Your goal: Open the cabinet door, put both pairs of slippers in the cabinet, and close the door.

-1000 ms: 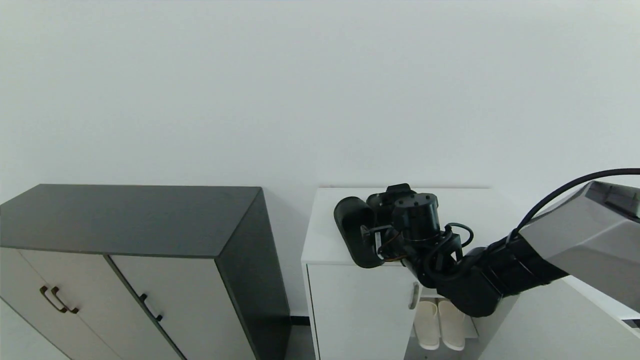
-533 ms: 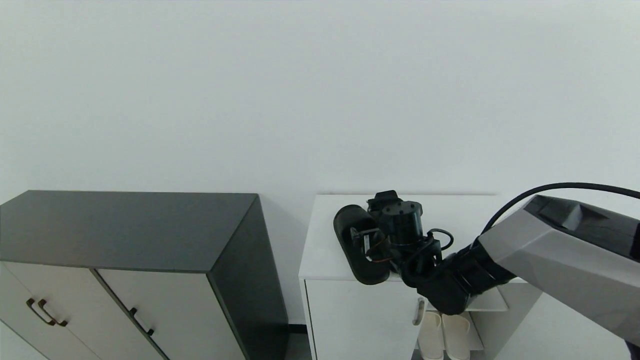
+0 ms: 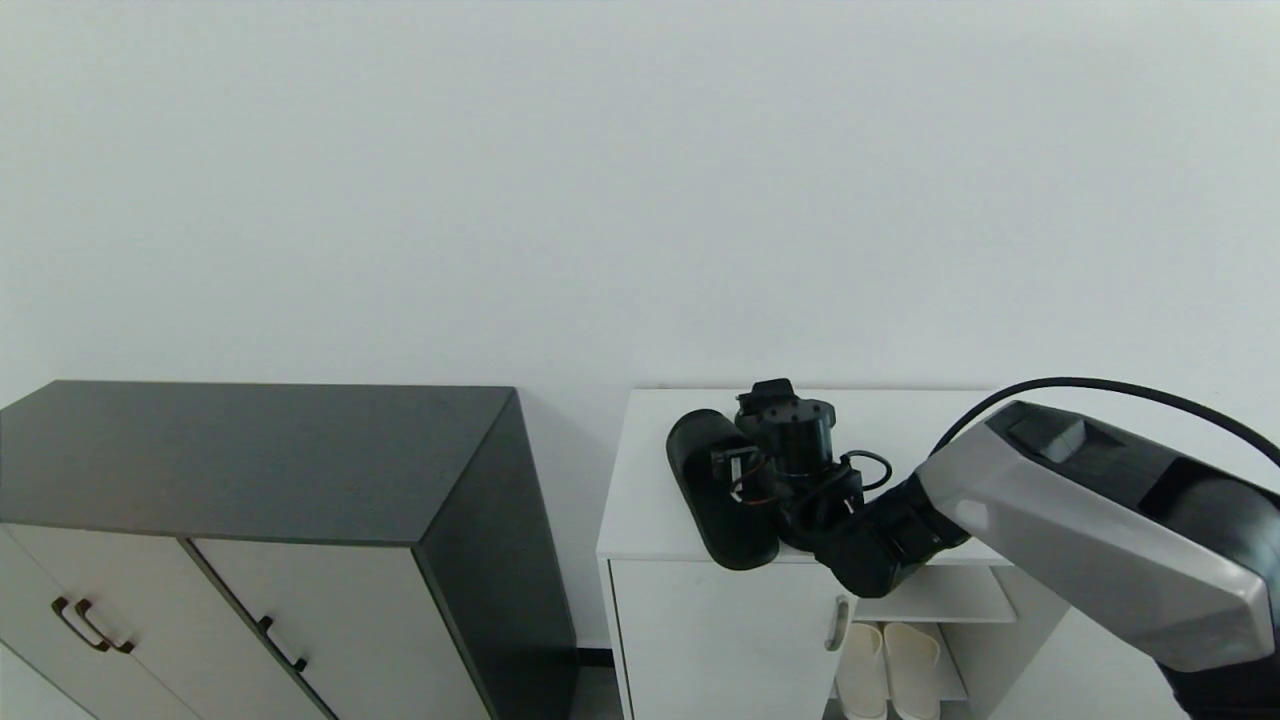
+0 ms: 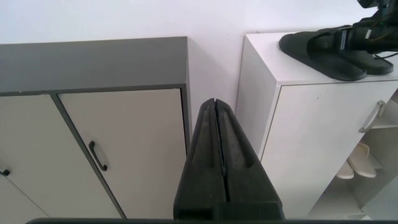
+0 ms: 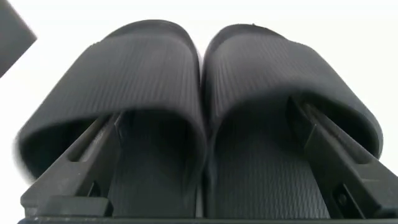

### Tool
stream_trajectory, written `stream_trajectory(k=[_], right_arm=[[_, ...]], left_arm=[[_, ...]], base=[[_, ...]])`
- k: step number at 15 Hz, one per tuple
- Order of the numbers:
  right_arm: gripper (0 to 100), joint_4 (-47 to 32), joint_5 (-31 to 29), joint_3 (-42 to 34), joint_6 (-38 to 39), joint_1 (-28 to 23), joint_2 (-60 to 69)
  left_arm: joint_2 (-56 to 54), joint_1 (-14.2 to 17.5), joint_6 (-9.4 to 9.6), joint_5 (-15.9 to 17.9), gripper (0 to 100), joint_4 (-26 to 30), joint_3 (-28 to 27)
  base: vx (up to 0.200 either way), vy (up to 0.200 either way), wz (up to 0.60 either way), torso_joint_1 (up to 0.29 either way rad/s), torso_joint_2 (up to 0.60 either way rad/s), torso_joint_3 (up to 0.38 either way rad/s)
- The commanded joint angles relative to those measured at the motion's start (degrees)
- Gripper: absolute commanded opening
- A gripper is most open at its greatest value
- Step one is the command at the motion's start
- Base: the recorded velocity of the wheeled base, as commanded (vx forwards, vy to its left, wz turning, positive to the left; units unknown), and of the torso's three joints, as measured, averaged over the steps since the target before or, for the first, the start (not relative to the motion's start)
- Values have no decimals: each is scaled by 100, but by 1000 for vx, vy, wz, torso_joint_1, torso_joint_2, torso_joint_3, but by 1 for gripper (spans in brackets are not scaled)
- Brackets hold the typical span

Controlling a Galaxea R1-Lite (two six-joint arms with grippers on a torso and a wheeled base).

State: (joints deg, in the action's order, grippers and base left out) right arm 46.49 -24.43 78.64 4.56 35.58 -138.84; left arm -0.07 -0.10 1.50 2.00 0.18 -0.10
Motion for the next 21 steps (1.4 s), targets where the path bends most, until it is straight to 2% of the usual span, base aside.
stream_trajectory(k=[1, 5, 6, 12, 19, 21], right_arm=[[100, 9, 0, 301, -43, -52, -302], [100, -9, 0, 635, -52, -69, -486], [0, 0, 0, 652, -52, -87, -495], [0, 26, 0, 600, -52, -87, -328], [0, 264, -9, -930, -78, 265, 1175], [0, 475, 0, -1668, -43, 379, 1649]], left_arm=[[7, 1, -1, 2, 0, -1, 1], [7, 1, -1, 2, 0, -1, 1], [7, 1, -1, 2, 0, -1, 1], [7, 1, -1, 2, 0, -1, 1], [7, 1, -1, 2, 0, -1, 1], [7, 1, -1, 2, 0, 8, 1]], base=[[0, 0, 0, 0, 0, 0], [0, 0, 0, 0, 0, 0], [0, 0, 0, 0, 0, 0], [0, 0, 0, 0, 0, 0], [0, 0, 0, 0, 0, 0], [0, 0, 0, 0, 0, 0]])
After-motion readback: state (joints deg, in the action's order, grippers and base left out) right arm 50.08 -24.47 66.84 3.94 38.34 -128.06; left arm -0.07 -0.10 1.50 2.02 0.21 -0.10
